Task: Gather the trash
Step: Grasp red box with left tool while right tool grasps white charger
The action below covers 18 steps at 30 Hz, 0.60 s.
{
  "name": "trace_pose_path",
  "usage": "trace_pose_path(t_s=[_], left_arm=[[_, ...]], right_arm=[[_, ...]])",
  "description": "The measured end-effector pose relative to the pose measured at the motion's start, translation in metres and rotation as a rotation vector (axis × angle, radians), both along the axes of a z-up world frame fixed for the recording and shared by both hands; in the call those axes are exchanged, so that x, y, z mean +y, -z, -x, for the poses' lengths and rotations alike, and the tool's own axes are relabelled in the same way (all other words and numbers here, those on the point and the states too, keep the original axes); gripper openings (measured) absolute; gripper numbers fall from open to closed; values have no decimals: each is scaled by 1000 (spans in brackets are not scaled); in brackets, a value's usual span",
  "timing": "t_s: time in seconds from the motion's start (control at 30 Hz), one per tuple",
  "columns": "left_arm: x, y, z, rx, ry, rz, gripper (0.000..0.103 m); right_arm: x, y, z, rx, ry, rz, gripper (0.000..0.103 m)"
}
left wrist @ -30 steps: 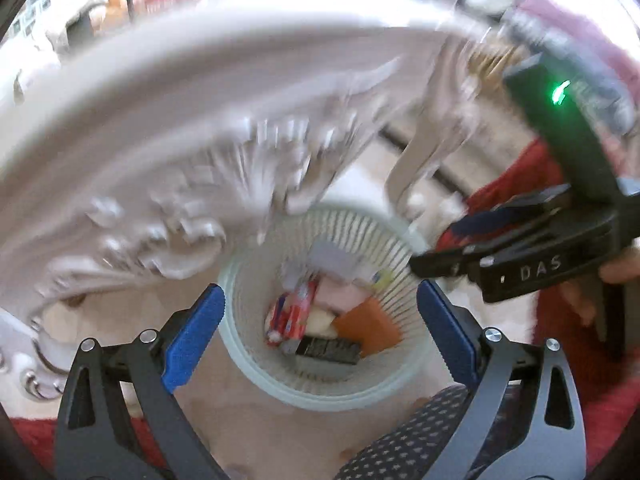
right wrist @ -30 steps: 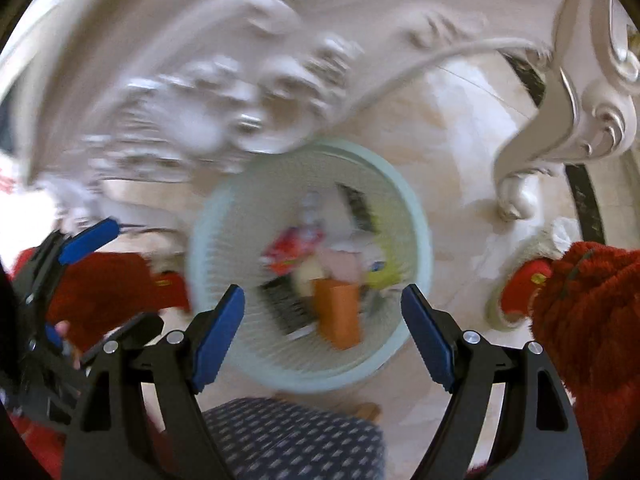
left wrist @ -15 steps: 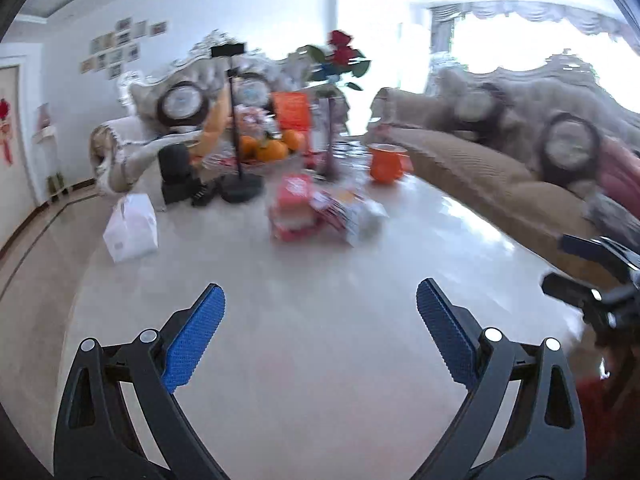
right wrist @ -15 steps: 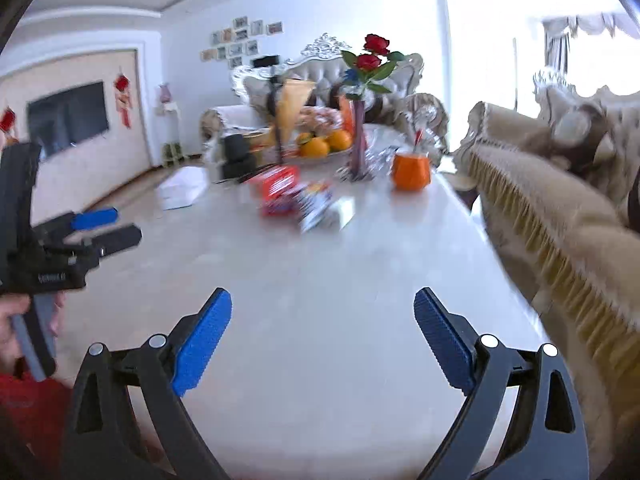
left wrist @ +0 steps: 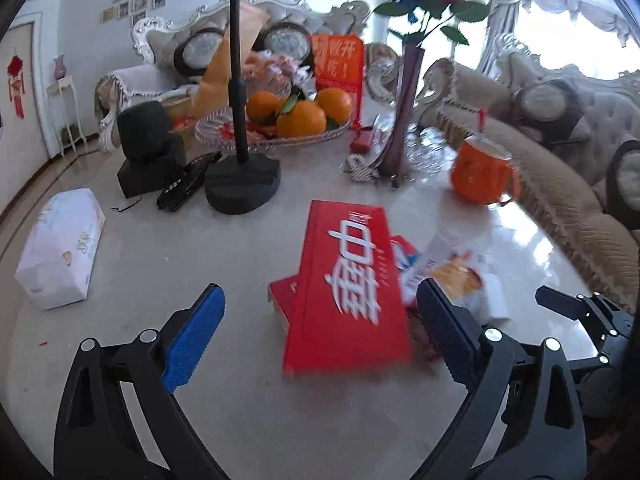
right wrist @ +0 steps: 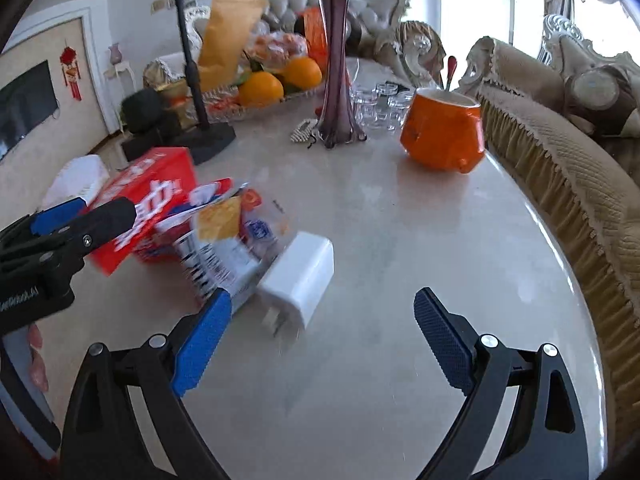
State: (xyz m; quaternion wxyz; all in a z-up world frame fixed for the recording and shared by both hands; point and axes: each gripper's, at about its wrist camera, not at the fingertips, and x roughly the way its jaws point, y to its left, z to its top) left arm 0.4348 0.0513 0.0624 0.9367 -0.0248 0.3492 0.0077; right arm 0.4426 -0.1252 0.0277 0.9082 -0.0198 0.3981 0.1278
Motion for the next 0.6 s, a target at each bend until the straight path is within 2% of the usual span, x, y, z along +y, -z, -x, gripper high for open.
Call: trace_pose_path(t_s=[0.13,0.23,0.3,0.4,0.5,0.57,0.6], left_arm=[[2,7,-21,30,-13,5,94],[4,10,-29,51,-15,22,94],[6,11,-32,56,-7,45,94],[7,12,-34,56,-6,57,94],[8,13,-34,61,-8,54,94],[9,12,-32,55,-9,47,94],[9,11,-31,49,-7,43,94]], right_arm=[[-2,1,-10,24,51,53,88],[-4,3,-12,38,31,77,87],[-5,6,-11,49,8,128,87],[-12,6,-14,40,30,162,86],[-14,7,-23,51,4,103,80],[-9,11,-28,78,-19,99,70],[-5,13,-29,86,-34,107,61]])
